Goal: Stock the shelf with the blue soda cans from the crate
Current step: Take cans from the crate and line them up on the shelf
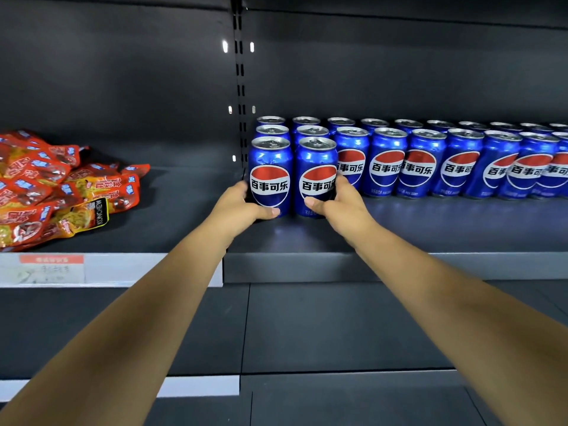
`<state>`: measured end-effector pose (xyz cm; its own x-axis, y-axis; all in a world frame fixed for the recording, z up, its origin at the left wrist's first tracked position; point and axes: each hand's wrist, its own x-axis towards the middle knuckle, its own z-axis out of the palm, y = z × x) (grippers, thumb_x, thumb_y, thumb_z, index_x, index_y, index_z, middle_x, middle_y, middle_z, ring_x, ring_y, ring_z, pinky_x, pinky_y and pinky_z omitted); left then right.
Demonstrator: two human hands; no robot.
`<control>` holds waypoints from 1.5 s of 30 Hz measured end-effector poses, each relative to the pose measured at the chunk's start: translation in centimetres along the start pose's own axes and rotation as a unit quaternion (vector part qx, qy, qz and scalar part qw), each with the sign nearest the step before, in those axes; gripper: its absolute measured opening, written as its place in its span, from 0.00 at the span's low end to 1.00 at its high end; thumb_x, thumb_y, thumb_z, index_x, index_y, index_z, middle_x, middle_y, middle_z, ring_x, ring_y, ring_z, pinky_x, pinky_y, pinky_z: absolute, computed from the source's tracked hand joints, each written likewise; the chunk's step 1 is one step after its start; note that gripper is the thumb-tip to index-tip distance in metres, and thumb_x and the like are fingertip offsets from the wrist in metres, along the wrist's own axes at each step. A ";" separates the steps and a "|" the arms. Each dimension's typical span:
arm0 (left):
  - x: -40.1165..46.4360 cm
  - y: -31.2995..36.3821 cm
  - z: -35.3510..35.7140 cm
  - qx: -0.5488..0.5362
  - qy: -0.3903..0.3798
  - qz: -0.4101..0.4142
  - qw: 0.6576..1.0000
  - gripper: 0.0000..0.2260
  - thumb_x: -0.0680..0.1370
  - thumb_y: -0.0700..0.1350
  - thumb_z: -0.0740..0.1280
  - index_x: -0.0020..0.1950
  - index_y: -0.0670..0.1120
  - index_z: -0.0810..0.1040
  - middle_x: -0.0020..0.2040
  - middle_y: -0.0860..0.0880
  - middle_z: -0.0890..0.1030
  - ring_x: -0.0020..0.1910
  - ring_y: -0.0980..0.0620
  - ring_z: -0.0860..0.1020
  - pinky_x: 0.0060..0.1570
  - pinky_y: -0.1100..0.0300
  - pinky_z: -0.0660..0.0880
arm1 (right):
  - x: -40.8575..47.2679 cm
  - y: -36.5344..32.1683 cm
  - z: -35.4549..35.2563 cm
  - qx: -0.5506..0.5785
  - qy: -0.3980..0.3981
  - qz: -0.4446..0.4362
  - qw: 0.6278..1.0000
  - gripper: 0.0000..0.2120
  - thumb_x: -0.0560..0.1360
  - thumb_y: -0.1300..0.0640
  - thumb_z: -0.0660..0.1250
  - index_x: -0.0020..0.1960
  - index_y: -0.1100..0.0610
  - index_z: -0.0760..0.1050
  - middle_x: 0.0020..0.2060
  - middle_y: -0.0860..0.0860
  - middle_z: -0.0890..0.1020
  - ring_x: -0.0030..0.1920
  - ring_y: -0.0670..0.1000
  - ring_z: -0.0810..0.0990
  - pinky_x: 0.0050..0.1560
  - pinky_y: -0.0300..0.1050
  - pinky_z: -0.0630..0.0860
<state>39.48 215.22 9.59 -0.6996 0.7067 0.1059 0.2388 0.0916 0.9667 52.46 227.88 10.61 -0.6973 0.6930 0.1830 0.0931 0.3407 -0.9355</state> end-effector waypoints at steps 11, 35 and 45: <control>-0.3 0.1 0.3 0.023 0.001 0.001 1.000 0.25 0.68 0.39 0.76 0.61 0.49 0.71 0.54 0.54 0.78 0.54 0.55 0.76 0.54 0.62 0.70 | 0.5 0.7 0.0 0.027 -0.012 -0.002 1.000 0.29 0.73 0.67 0.69 0.71 0.57 0.64 0.61 0.49 0.77 0.63 0.49 0.73 0.66 0.46 0.70; -8.3 5.6 3.3 0.206 0.031 -0.003 0.978 0.36 0.72 0.40 0.72 0.76 0.49 0.58 0.64 0.50 0.73 0.63 0.49 0.73 0.58 0.59 0.69 | -6.8 -3.6 -5.4 -0.122 -0.087 0.012 0.989 0.43 0.72 0.63 0.71 0.77 0.60 0.47 0.73 0.52 0.64 0.72 0.51 0.62 0.58 0.31 0.61; -19.0 10.6 12.1 0.275 0.052 -0.007 0.960 0.36 0.75 0.45 0.70 0.77 0.46 0.53 0.72 0.46 0.66 0.70 0.46 0.66 0.61 0.60 0.65 | -16.2 -3.6 -13.6 -0.199 -0.101 -0.002 0.975 0.39 0.73 0.61 0.70 0.77 0.61 0.50 0.73 0.55 0.63 0.72 0.53 0.63 0.59 0.37 0.64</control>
<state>63.46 211.26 14.96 -0.7627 0.6306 0.1435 0.5271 0.4775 0.7029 73.07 224.06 15.10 -0.8205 0.5654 0.0845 0.3306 0.5898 -0.7367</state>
